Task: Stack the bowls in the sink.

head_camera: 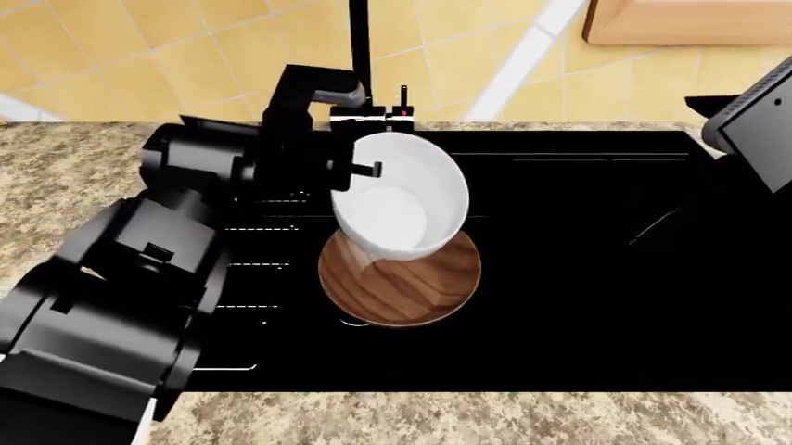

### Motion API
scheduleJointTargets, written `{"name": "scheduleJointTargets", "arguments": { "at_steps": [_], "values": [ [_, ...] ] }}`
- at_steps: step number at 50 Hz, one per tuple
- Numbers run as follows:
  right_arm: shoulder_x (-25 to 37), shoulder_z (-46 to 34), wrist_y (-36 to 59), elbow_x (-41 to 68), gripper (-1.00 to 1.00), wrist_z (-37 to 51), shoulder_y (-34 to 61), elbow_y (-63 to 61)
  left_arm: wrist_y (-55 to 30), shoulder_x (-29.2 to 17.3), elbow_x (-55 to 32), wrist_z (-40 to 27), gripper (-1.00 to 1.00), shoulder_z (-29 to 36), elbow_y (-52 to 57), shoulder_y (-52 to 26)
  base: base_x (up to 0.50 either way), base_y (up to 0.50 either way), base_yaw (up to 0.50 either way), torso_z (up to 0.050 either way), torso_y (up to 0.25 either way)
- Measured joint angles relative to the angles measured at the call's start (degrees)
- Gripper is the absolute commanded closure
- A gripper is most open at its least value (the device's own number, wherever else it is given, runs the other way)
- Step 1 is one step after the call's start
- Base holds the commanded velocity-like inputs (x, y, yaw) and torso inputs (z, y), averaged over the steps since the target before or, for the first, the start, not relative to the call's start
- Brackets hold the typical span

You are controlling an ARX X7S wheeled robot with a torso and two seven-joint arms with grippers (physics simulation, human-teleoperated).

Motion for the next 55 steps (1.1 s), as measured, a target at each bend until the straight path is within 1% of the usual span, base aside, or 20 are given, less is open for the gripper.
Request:
{"name": "scheduleJointTargets", "arguments": {
  "at_steps": [22, 55],
  "values": [
    [0.2, 0.5, 0.0, 0.3, -1.0, 0.2, -1.0, -0.2, 1.8, 0.4, -9.2, -1.3, 1.0, 10.2, 0.0, 1.9, 0.0, 0.0, 0.0, 0.0, 0.0],
    [0.2, 0.2, -0.2, 0.4, -1.0, 0.5, -1.4, 0.4, 4.3, 0.5, -19.6, -2.7, 1.0, 21.1, 0.0, 4.5, 0.0, 0.0, 0.0, 0.0, 0.001]
  ]
}}
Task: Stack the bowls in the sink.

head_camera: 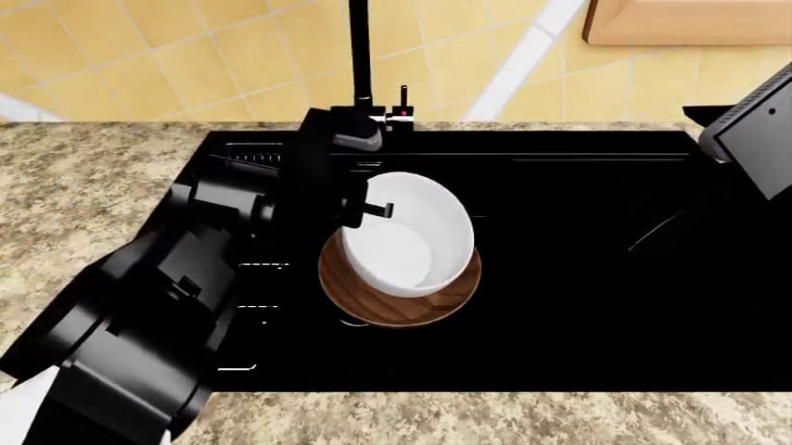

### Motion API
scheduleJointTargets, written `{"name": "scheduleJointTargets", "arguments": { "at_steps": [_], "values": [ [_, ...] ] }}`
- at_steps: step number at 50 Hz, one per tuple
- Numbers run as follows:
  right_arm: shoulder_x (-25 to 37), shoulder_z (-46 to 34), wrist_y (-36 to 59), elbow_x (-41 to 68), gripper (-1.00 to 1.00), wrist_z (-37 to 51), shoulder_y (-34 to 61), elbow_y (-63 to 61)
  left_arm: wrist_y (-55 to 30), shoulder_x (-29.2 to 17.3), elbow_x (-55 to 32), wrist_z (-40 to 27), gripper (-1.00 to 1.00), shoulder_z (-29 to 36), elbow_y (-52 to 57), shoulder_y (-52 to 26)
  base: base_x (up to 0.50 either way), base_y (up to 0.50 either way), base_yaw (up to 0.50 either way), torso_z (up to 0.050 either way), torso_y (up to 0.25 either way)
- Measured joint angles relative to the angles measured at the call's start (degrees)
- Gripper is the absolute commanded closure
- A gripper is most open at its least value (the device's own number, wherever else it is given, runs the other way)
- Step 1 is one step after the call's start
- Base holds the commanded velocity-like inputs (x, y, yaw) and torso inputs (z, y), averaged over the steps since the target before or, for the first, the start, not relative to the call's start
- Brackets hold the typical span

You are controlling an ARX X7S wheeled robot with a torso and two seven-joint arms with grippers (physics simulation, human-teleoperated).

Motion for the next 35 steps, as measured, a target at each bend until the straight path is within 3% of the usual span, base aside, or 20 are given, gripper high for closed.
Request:
{"name": "scheduleJointTargets", "arguments": {
  "at_steps": [35],
  "values": [
    [0.1, 0.8, -0.5, 0.4, -1.0, 0.6, -1.7, 0.0, 2.6, 0.0, -10.5, -1.1, 1.0, 12.1, 0.0, 1.8, 0.0, 0.0, 0.0, 0.0, 0.001]
  ]
}}
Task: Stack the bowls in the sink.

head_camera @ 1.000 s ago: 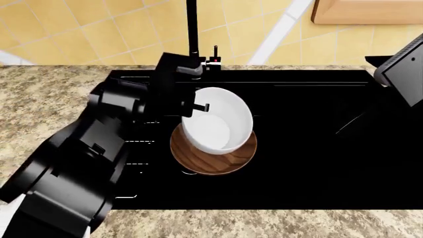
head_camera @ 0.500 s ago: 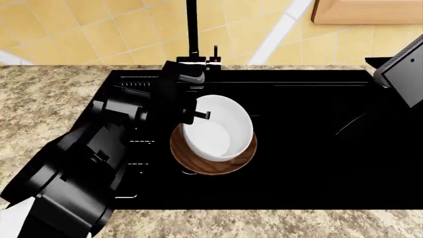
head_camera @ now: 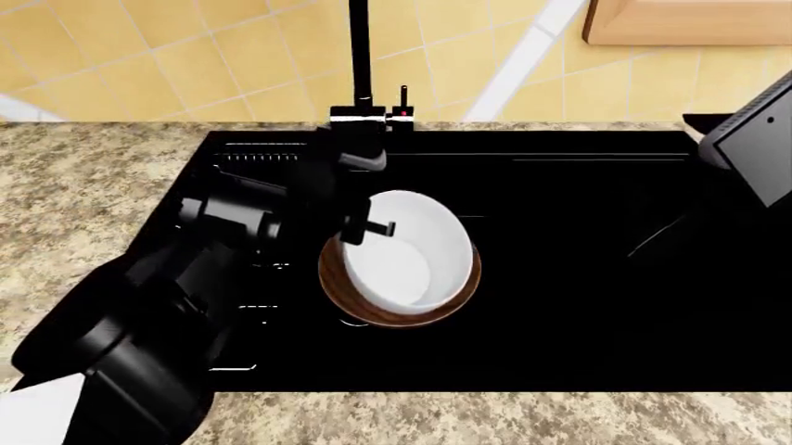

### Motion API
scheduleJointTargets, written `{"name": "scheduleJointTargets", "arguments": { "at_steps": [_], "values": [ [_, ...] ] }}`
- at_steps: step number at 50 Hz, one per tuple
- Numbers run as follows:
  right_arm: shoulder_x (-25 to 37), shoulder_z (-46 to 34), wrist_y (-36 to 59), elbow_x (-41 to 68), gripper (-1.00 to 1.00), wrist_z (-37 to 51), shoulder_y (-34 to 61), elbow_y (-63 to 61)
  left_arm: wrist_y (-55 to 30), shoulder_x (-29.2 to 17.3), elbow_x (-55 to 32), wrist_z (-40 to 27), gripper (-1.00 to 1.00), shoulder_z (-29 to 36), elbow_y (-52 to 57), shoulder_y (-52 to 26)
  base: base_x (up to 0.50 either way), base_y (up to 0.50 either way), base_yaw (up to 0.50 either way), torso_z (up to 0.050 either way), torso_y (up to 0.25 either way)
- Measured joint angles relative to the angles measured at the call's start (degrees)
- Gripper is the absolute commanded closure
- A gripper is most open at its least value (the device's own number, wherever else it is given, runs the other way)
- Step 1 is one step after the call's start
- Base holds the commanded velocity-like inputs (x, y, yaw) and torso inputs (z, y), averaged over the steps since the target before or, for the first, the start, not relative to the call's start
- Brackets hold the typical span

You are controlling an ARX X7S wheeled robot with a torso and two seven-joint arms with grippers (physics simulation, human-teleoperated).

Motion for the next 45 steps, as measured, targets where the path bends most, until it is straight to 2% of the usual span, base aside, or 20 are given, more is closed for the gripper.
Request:
{"name": "scheduleJointTargets", "arguments": {
  "at_steps": [24, 25, 45],
  "values": [
    [0.0, 0.6, -0.9, 0.4, -1.0, 0.3, -1.4, 0.5, 1.4, 0.0, -5.2, -0.6, 1.0, 6.1, 0.0, 0.8, 0.0, 0.0, 0.0, 0.0, 0.0],
    [0.0, 0.6, -0.9, 0.4, -1.0, 0.3, -1.4, 0.5, 1.5, 0.0, -5.2, -0.6, -1.0, 6.2, 0.0, 0.9, 0.0, 0.0, 0.0, 0.0, 0.0],
    [-0.1, 1.0, -0.9, 0.8, -1.0, 0.3, -2.2, 0.1, 1.6, 0.0, -3.2, -0.4, -1.0, 3.4, 0.0, 1.0, 0.0, 0.0, 0.0, 0.0, 0.0]
  ]
}}
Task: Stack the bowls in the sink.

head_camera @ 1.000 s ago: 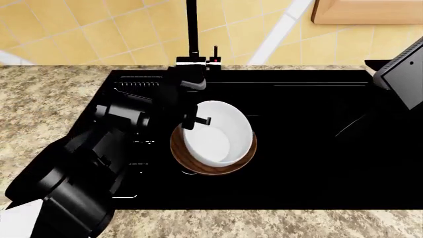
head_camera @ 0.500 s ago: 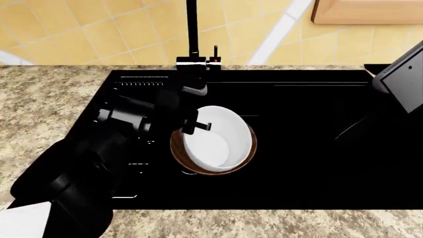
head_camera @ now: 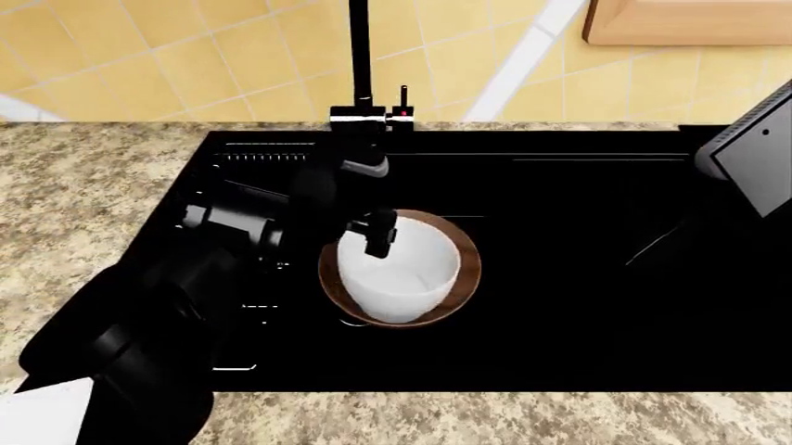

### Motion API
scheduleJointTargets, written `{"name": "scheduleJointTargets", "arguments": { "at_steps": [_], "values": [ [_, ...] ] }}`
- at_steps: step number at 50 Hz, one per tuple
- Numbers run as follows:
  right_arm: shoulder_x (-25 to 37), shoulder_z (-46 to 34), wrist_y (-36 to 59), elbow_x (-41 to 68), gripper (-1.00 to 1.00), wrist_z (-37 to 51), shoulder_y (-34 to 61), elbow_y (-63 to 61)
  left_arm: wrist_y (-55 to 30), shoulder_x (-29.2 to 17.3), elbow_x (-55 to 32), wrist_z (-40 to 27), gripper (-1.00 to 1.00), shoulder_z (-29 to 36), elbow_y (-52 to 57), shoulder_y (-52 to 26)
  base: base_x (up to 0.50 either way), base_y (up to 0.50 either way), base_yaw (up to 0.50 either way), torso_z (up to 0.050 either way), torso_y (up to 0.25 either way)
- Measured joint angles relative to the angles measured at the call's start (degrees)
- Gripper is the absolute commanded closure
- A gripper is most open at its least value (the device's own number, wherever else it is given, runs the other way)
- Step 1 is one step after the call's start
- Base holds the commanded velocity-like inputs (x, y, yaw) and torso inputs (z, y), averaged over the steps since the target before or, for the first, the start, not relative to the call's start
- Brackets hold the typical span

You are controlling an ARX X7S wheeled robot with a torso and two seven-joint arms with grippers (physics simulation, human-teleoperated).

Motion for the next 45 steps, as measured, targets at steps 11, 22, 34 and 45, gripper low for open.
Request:
{"name": "scheduleJointTargets", "arguments": {
  "at_steps": [11, 22, 34, 45],
  "values": [
    [-0.1, 0.0, 0.2, 0.2, -1.0, 0.1, 0.2, -0.2, -0.7, 0.0, 4.8, 0.6, -1.0, -5.0, 0.0, -1.6, 0.0, 0.0, 0.0, 0.0, 0.0],
    [-0.7, -0.7, 0.1, 0.1, -1.0, 0.2, 1.2, 0.2, -1.8, -0.5, 15.4, 2.6, -1.0, -15.4, 0.0, -4.0, 0.0, 0.0, 0.0, 0.0, 0.0],
    [-2.2, -2.0, -0.6, -0.3, -1.0, 1.0, 2.7, 1.5, -5.2, -5.5, 21.0, 2.3, -1.0, -22.9, 8.6, -4.5, 0.0, 0.0, 0.0, 0.0, 0.0],
    [-3.8, -3.2, -0.4, -1.0, -1.0, 2.2, 5.0, 2.9, -12.4, -15.5, 18.4, -3.5, -1.0, -27.8, 28.1, -0.8, 0.0, 0.0, 0.0, 0.0, 0.0]
  ]
}}
